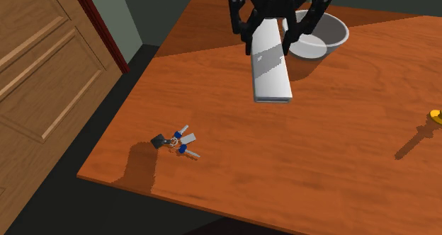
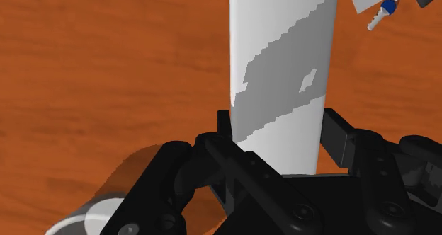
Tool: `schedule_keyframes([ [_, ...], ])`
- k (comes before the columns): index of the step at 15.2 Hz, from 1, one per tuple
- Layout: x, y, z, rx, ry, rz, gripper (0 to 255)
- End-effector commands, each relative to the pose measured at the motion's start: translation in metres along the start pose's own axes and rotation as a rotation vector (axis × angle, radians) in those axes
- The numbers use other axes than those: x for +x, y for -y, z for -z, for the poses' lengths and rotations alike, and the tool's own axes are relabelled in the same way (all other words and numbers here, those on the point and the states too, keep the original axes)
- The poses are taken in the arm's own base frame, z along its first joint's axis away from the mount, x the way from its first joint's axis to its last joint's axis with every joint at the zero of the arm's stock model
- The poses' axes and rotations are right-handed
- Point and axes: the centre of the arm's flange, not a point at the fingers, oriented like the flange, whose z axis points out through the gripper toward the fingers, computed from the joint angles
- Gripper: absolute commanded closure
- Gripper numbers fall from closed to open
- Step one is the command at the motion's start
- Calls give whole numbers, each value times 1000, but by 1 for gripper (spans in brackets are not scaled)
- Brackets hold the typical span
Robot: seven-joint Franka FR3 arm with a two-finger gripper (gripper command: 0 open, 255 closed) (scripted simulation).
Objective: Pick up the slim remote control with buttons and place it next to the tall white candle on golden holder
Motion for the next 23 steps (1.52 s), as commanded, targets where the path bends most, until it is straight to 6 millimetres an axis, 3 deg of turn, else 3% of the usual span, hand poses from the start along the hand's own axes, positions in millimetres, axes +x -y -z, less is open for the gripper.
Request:
schedule_keyframes([
  [1, -5, -22, 2, 0, 0, 1, 255],
  [23, -55, -308, -3, 0, 0, 1, 255],
])
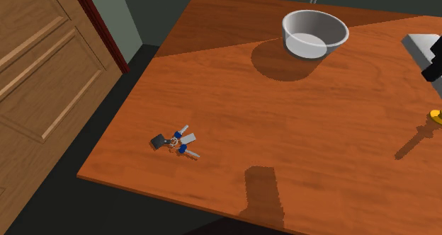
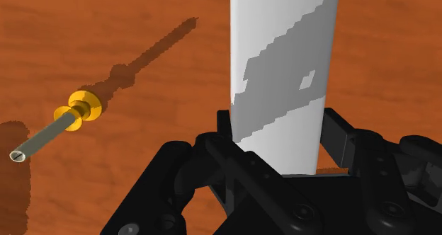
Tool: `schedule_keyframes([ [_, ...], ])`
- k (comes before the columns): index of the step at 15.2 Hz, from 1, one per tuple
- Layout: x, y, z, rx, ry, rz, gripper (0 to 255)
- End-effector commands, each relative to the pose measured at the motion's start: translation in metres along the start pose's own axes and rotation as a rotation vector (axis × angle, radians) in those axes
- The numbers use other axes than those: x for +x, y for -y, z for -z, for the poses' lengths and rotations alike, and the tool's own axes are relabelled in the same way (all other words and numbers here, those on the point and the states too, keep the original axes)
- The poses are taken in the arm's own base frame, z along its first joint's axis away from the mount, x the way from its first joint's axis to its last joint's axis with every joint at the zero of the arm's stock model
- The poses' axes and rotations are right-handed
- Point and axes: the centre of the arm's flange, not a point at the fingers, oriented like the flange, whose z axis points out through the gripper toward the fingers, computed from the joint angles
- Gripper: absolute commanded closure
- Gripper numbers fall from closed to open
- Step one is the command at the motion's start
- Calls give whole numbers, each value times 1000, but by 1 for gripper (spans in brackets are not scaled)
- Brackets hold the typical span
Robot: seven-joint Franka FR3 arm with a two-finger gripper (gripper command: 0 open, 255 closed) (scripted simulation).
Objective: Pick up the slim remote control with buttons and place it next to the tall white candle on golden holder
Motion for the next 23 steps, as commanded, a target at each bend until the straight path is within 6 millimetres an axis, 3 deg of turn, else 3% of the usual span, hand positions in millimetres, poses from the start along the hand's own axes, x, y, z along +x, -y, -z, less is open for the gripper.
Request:
schedule_keyframes([
  [1, -4, -28, 2, -1, 0, 1, 255],
  [13, -31, -180, 0, -1, 0, 1, 255],
  [23, -31, -179, -53, -1, 0, 1, 255],
])
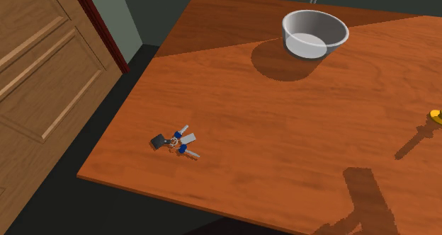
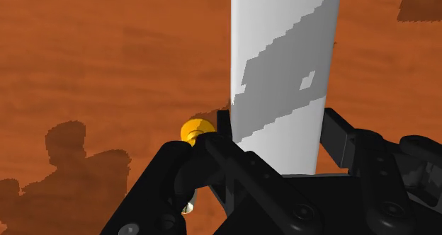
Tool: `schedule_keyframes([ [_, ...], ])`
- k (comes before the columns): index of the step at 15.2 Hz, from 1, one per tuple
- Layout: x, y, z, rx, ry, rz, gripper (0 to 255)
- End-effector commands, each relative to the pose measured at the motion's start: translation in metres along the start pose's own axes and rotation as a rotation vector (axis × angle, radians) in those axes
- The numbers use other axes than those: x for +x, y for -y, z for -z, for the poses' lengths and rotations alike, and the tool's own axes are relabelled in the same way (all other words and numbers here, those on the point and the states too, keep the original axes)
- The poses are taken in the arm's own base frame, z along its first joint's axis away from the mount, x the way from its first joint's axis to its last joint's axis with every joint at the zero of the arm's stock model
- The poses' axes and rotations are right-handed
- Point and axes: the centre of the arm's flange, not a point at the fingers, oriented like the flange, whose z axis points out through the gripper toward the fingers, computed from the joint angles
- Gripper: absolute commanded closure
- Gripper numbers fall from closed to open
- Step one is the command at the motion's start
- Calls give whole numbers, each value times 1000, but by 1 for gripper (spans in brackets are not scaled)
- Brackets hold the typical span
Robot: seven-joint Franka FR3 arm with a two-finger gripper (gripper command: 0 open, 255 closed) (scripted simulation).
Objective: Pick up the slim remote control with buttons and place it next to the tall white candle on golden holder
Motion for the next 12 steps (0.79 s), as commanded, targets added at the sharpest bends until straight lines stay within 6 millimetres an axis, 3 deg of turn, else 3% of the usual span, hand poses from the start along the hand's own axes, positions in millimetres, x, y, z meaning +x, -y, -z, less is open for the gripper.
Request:
schedule_keyframes([
  [1, -1, 0, -10, -1, -1, 0, 255],
  [12, -1, 1, -68, -1, -1, 0, 255],
])
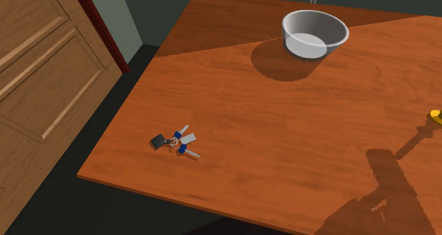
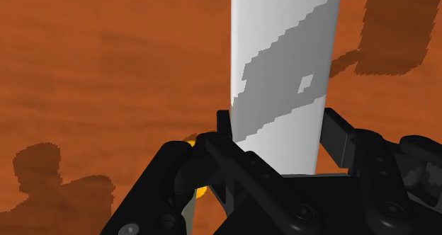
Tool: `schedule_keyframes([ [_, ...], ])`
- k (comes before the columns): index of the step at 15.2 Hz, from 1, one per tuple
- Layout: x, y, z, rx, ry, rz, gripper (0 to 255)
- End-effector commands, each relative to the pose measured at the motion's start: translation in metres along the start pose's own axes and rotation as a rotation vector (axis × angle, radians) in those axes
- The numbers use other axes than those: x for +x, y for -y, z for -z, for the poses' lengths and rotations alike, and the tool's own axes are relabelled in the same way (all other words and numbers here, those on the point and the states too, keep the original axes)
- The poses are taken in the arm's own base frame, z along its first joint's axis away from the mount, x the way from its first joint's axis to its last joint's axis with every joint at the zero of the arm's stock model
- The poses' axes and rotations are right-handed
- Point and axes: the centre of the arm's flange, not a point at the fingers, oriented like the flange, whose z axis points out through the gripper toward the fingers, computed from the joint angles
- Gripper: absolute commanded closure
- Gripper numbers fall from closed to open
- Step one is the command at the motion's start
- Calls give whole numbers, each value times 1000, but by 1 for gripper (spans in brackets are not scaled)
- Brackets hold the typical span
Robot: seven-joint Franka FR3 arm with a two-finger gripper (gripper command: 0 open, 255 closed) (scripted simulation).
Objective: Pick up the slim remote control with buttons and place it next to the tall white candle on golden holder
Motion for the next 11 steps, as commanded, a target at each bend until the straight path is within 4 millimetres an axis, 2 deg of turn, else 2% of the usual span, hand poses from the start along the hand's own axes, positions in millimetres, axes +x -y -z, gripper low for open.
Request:
schedule_keyframes([
  [1, 0, 0, -10, -1, -1, 0, 255],
  [11, -1, 1, -63, -1, -1, 0, 255],
])
